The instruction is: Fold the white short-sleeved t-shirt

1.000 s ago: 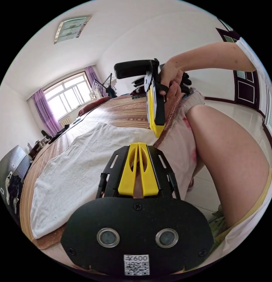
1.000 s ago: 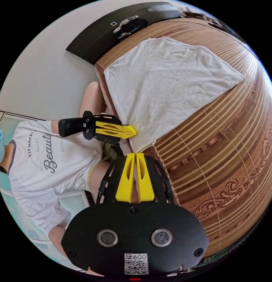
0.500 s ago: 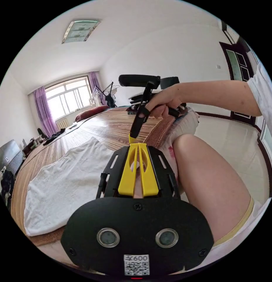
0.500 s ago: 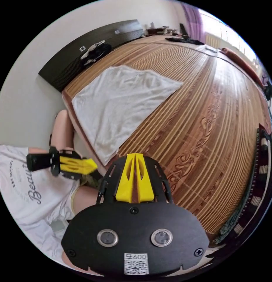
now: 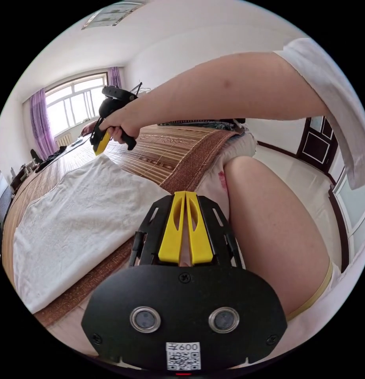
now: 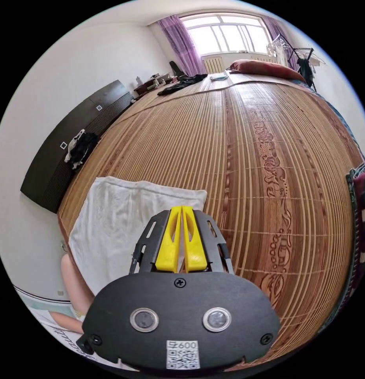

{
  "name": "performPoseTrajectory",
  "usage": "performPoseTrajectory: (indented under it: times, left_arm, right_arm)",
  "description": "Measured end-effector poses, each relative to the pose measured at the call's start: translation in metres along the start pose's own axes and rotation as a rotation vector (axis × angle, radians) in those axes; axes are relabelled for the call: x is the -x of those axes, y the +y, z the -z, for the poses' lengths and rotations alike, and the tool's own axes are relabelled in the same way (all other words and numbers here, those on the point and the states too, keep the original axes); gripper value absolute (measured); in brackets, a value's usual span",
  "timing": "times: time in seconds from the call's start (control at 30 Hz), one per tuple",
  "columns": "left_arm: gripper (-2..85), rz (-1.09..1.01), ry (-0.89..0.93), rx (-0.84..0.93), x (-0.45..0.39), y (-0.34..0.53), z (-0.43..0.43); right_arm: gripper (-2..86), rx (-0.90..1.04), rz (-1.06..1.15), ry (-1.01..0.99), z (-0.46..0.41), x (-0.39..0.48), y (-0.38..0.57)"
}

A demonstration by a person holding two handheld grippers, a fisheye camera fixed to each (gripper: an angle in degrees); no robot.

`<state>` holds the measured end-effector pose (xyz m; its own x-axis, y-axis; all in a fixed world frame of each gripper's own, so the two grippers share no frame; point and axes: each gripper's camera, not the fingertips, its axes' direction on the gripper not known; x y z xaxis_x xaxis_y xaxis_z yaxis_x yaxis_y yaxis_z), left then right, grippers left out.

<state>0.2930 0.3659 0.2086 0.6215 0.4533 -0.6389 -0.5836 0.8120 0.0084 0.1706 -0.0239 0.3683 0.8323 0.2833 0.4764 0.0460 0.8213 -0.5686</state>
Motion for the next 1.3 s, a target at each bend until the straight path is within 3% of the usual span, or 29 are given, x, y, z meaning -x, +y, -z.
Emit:
performPoseTrajectory:
  times: [0.47, 0.6, 0.73, 0.77, 0.87, 1.0, 1.17, 1.3]
  left_arm:
    - [0.4, -0.022, -0.044, -0.023, 0.0, 0.0, 0.022]
    - [0.5, -0.043, -0.218, -0.209, -0.005, -0.011, 0.062]
    - [0.4, 0.009, -0.159, 0.076, 0.02, -0.009, 0.016]
    - [0.3, -0.006, -0.145, -0.002, 0.022, 0.004, 0.02]
    - [0.1, 0.045, -0.075, 0.012, 0.038, 0.007, 0.022]
    - [0.1, -0.034, -0.125, 0.009, 0.032, 0.012, 0.026]
    - [0.1, -0.038, -0.13, 0.008, 0.039, 0.018, 0.033]
    - [0.2, -0.027, -0.118, -0.014, 0.05, 0.026, 0.041]
  right_arm:
    - [-0.9, -0.028, -0.061, -0.159, -0.008, -0.039, -0.021]
    - [-0.9, -0.014, -0.02, -0.04, -0.019, -0.029, -0.021]
    - [-0.9, 0.001, 0.026, 0.019, -0.034, -0.026, -0.022]
    - [-0.9, 0.006, 0.04, 0.026, -0.038, -0.025, -0.024]
    - [-0.9, 0.027, 0.078, 0.04, -0.046, -0.025, -0.031]
    - [-0.8, 0.013, 0.026, 0.011, -0.056, -0.038, -0.039]
    - [-0.8, -0.143, -0.154, 0.063, -0.046, -0.068, -0.021]
    - [-0.9, -0.172, -0.092, 0.044, -0.032, -0.055, 0.004]
